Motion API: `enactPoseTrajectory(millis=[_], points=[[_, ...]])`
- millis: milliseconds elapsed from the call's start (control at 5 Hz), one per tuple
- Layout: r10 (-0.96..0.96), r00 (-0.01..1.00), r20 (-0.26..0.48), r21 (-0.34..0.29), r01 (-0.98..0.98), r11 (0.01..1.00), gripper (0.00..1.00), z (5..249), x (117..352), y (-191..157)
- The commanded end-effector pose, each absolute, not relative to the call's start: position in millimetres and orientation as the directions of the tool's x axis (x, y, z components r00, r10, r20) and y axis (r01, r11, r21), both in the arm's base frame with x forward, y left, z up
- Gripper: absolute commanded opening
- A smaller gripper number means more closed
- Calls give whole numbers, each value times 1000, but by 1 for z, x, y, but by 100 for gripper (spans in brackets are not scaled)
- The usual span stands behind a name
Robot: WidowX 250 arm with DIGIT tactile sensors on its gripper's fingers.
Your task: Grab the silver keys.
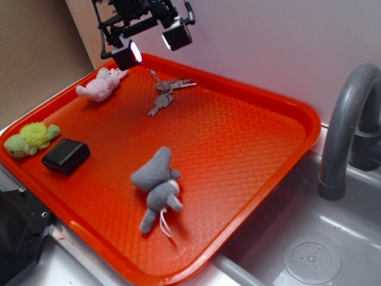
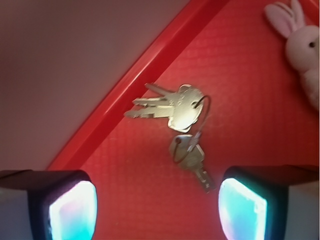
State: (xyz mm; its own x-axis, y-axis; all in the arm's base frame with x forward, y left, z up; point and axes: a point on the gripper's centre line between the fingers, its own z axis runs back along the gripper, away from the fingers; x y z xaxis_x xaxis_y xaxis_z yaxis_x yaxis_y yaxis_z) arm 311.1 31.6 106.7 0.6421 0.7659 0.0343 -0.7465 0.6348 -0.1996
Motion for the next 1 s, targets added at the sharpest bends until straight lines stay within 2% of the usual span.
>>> enactPoseTrajectory(millis=[0, 200, 800], points=[[749, 659, 64, -145, -737, 660, 100, 118, 298, 52], [755, 642, 130, -157, -739, 655, 100, 112, 297, 58], [781, 607, 144, -125, -772, 623, 100, 86, 313, 78]])
